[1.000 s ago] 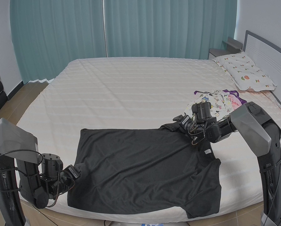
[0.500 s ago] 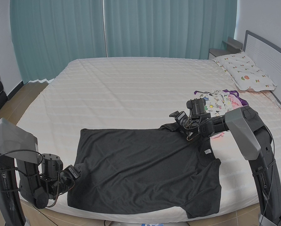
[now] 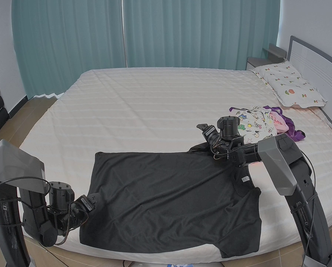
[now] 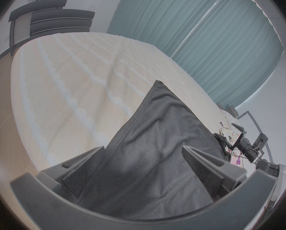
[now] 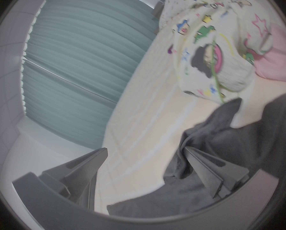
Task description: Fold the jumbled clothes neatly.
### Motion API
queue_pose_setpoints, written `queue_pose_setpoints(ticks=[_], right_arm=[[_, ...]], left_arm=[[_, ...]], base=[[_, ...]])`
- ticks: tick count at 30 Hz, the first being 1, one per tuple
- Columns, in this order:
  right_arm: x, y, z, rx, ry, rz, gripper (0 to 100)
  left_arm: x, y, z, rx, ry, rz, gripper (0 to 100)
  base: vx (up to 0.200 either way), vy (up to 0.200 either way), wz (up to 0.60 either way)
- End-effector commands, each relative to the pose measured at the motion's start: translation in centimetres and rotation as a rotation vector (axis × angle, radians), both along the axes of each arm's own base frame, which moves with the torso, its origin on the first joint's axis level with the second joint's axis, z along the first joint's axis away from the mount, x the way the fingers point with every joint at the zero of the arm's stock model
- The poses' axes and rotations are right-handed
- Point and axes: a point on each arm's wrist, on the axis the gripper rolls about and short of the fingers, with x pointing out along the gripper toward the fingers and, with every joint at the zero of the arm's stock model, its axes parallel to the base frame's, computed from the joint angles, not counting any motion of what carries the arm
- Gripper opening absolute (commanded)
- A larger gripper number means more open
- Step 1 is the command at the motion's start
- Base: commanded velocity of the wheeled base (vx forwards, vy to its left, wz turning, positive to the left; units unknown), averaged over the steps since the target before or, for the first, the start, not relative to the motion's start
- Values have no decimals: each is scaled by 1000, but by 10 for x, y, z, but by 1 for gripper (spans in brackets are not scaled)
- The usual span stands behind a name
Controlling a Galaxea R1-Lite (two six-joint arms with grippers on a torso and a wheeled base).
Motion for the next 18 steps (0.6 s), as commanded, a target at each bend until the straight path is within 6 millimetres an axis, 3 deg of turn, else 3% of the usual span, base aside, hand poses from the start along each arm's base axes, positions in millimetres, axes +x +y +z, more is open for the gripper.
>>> queue_pose_setpoints(ticks=[1,4,9,14,18], right_arm=[[3,-2,10,31,-97,-22,100],[5,-11,31,56,-178,-37,100],[6,-16,32,41,-170,-51,100],[-1,-31,20,-37,-112,-55,100],[0,-58,2,-159,-77,-83,100]], left_arm=[[0,0,-1,-1,2,0,100],[0,0,0,-1,1,0,100],[0,0,0,-1,-1,0,100],[0,0,0,0,1,3,100],[0,0,0,0,1,1,100]], base=[[0,0,0],[0,0,0],[0,0,0],[0,0,0],[0,0,0]])
